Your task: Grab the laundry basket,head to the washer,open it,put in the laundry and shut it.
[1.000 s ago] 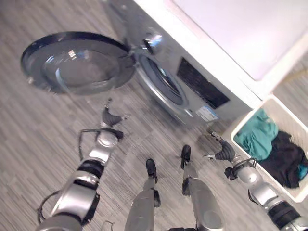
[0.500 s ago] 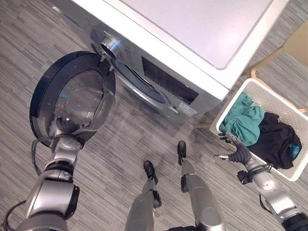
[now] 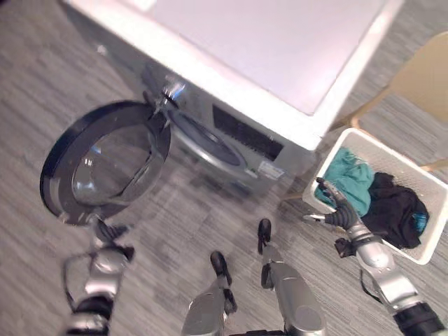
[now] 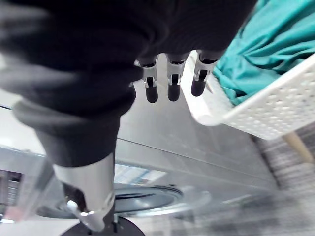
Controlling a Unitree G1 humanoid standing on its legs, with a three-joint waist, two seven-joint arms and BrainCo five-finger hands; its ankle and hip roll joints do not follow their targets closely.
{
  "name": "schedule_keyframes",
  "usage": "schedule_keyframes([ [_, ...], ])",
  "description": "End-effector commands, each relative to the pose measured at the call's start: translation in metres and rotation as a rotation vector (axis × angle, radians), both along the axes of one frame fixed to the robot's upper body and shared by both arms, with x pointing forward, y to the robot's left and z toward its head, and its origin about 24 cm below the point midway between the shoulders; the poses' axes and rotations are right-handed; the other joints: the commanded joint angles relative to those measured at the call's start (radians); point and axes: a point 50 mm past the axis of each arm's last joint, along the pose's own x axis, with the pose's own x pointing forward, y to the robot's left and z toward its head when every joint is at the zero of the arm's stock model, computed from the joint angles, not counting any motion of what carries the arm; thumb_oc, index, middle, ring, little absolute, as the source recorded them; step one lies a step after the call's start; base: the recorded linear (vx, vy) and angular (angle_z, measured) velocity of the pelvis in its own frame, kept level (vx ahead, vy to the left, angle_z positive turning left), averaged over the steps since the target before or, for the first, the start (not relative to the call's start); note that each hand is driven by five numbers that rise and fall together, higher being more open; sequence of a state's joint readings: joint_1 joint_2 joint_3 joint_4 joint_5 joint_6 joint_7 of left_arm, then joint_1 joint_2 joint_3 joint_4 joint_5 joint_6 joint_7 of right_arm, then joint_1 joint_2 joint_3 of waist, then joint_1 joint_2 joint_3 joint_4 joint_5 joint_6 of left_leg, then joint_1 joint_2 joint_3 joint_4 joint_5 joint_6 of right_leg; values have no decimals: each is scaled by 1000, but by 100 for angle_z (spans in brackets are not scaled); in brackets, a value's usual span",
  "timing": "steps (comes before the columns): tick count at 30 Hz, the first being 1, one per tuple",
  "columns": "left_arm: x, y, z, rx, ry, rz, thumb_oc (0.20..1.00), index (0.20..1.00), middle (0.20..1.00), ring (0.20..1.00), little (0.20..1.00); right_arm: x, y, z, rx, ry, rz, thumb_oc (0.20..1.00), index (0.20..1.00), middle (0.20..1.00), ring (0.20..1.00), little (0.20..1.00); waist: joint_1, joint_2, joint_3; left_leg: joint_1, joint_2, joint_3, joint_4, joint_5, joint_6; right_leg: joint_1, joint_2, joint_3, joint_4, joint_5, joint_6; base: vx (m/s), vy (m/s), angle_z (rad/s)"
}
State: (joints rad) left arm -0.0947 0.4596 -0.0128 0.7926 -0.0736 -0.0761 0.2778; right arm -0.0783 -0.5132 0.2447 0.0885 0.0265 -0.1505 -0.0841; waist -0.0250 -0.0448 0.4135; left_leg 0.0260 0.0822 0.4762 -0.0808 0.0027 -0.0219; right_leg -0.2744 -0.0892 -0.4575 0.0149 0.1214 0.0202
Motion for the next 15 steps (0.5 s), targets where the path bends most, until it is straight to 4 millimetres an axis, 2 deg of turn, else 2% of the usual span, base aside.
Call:
schedule_keyframes([
  [1, -4, 0, -6, 3, 49, -46, 1000, 1000, 1000, 1000, 1000, 0, -4, 10, -122, -66, 13, 1000, 1000, 1000, 1000, 1000, 23, -4, -109, -52, -23, -58, 48, -63, -5, 36, -124, -44, 143, -97, 116, 96, -98, -59],
  [2, -4, 0, -7, 2, 51, -46, 1000, 1000, 1000, 1000, 1000, -1, -4, 10, -124, -64, 13, 1000, 1000, 1000, 1000, 1000, 23, -2, -111, -52, -23, -57, 48, -64, -6, 36, -124, -44, 145, -98, 116, 188, -190, -54],
  [3, -20, -17, -27, -52, 126, -94, 1000, 1000, 1000, 1000, 1000, -3, -11, 7, -182, -66, -16, 1000, 1000, 1000, 1000, 1000, 8, -3, -146, -31, -26, -60, 79, -83, -9, 88, -91, 1, 92, -130, 102, 191, -213, -47],
  [5, -36, -32, -43, -101, 184, -119, 1000, 1000, 1000, 1000, 1000, -8, -23, 1, -260, -51, -52, 1000, 1000, 1000, 1000, 1000, 4, 9, -165, -28, -4, -49, 152, -93, -34, 138, -74, 14, 44, -130, 92, 179, -273, -21],
  [7, -47, -47, -55, -146, 242, -152, 1000, 1000, 1000, 1000, 1000, -15, -37, -6, -336, -26, -109, 1000, 1000, 1000, 1000, 1000, -12, 8, -187, -32, 62, -26, 264, -75, -80, 199, -47, 12, -9, -141, 70, 127, -322, -15],
  [8, -51, -54, -59, -175, 256, -163, 1000, 1000, 1000, 1000, 1000, -15, -37, -6, -365, -25, -107, 1000, 1000, 1000, 1000, 1000, -11, 10, -190, -34, 83, -32, 316, -65, -86, 218, -32, 26, -21, -150, 59, 142, -230, -11],
  [10, -60, -68, -68, -220, 286, -185, 1000, 1000, 1000, 1000, 1000, -12, -40, -7, -445, -25, -105, 1000, 1000, 1000, 1000, 1000, -1, 10, -191, -50, 91, -102, 396, -35, -98, 257, -2, 72, -45, -172, 36, 141, -154, -37],
  [11, -62, -74, -71, -240, 302, -197, 1000, 1000, 1000, 1000, 1000, -10, -40, -9, -460, -19, -98, 1000, 1000, 1000, 1000, 1000, 3, 8, -191, -66, 80, -149, 400, -43, -90, 265, 3, 93, -56, -176, 32, 111, -111, -57],
  [14, -66, -85, -76, -264, 326, -236, 1000, 1000, 1000, 1000, 1000, -6, -41, -13, -510, 5, -79, 1000, 1000, 1000, 1000, 1000, 19, -6, -190, -124, 43, -260, 341, -89, -65, 283, 3, 148, -65, -182, 40, 92, -38, -107],
  [15, -66, -87, -76, -268, 326, -250, 1000, 1000, 1000, 1000, 1000, -4, -41, -15, -523, 10, -74, 1000, 1000, 1000, 1000, 1000, 23, -13, -187, -149, 23, -283, 302, -58, -52, 275, -1, 153, -63, -169, 36, 39, -11, -56],
])
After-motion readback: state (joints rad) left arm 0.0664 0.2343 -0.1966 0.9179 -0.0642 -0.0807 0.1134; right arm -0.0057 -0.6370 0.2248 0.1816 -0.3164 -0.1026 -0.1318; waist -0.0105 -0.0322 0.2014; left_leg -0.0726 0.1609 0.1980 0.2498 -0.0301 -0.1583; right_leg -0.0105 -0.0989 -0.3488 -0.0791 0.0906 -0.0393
